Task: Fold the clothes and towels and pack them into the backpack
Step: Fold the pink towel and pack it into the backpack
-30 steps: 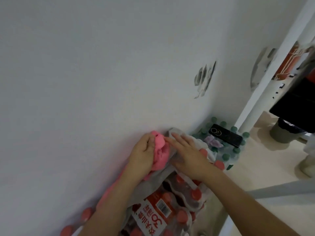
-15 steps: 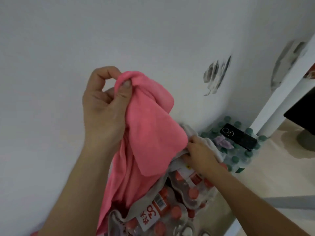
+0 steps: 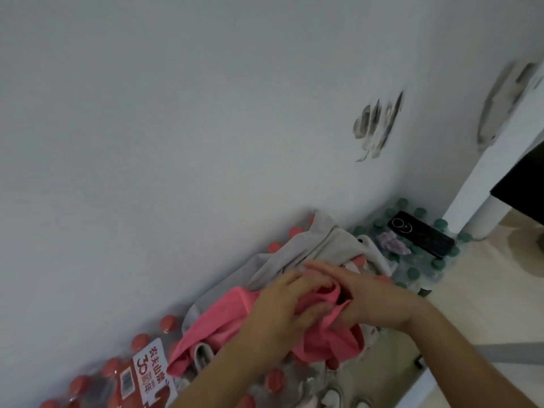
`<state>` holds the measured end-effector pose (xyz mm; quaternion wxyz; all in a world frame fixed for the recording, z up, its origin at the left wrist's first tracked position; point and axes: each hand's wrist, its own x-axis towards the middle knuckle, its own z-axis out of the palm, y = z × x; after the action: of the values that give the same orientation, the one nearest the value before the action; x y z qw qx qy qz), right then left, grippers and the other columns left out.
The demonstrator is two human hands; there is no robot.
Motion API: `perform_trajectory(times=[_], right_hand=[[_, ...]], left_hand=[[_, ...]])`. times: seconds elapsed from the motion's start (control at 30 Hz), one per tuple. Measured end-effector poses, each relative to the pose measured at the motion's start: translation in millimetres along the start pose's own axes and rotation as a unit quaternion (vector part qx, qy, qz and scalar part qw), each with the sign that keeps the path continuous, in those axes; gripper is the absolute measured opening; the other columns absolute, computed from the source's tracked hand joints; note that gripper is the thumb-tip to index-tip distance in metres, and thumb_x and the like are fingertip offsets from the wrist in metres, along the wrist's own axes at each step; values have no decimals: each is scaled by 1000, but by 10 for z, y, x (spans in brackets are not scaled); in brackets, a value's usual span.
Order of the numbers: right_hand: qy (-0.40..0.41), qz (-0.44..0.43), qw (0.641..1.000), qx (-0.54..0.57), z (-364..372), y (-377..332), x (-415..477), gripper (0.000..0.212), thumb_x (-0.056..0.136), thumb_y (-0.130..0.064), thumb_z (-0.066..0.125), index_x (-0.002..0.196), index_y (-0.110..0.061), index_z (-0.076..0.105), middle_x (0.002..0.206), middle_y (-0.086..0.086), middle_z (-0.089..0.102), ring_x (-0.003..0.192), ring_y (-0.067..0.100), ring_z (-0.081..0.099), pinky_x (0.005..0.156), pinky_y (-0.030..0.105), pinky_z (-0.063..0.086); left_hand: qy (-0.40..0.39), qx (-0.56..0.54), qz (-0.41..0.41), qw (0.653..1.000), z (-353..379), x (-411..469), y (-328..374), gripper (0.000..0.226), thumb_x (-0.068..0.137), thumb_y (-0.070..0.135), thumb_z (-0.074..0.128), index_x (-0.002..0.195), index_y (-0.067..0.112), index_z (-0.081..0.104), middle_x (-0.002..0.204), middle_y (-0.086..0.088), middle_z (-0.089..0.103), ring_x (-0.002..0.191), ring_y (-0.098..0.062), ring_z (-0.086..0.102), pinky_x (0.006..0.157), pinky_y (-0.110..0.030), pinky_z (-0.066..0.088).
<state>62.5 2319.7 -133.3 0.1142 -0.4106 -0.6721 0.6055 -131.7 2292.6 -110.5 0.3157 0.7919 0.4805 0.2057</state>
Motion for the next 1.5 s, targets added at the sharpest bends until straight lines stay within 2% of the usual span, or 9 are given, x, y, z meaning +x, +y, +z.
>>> perform_trajectory(times=[0.1,0.23,0.47,0.73,0.87,0.97,1.17,1.33,1.5], right_hand=[[58,-18,997,-52,38,-12,14,12,79,-8,59,87,-9,68,61,-5,56,55,6,49,60,34,46],[165,-9,977,134,-93,148,-146,23,71,-13,57,84,0,71,78,24,60,72,26,57,69,34,52],[357,-33,821,444,-4,174,-464,25,64,8,34,57,-4,54,69,9,66,62,21,61,51,25,49],[316,-26,817,481,778,215,-626,43,49,-9,54,85,4,72,108,25,67,89,34,64,70,40,57],[309,-28,829,465,987,89,-770,43,73,-10,46,109,-2,69,112,25,66,98,38,64,79,42,56],[366,-5,842,396,1080,35,-839,36,78,-23,60,105,-3,72,108,24,67,100,42,62,84,47,54],[497,181,849,5,1215,-59,-808,19,74,0,66,68,-17,69,66,3,67,63,24,61,67,38,51],[423,309,787,-325,1372,-217,-741,17,79,-23,61,92,-34,58,106,-10,50,106,18,49,84,37,37],[262,6,964,-36,1682,-797,-634,62,78,-33,75,129,-47,43,134,-34,40,124,3,46,91,21,44]], left_hand=[[-58,139,-50,987,41,-179,-185,74,72,54,66,136,48,29,130,20,37,113,0,46,87,-24,46],[-52,294,-120,947,64,-474,-653,68,77,36,56,141,38,31,134,11,47,113,-15,52,83,-32,49],[43,349,-122,928,-359,-569,-1175,40,75,21,62,115,29,62,99,3,62,92,-20,53,73,-34,46],[34,207,-90,974,-735,-593,-1324,36,77,18,67,111,31,66,114,9,61,108,-15,52,98,-33,42],[80,-31,-117,989,-851,-801,-1161,23,95,22,54,75,31,61,71,19,62,67,5,55,60,-9,38],[75,-158,-125,977,-1047,-922,-989,28,93,36,57,68,24,60,64,8,60,60,-4,52,55,-17,40],[-297,-180,-80,934,-1478,-1243,-672,25,75,12,77,97,19,68,92,5,70,83,-8,65,71,-19,49],[-214,-163,-35,963,-1426,-1558,-586,30,91,42,55,68,22,55,64,10,44,62,-6,40,58,-20,33],[-166,-289,-36,942,-1349,-1752,-346,6,88,23,65,88,19,70,83,2,69,77,-10,62,68,-22,48]])
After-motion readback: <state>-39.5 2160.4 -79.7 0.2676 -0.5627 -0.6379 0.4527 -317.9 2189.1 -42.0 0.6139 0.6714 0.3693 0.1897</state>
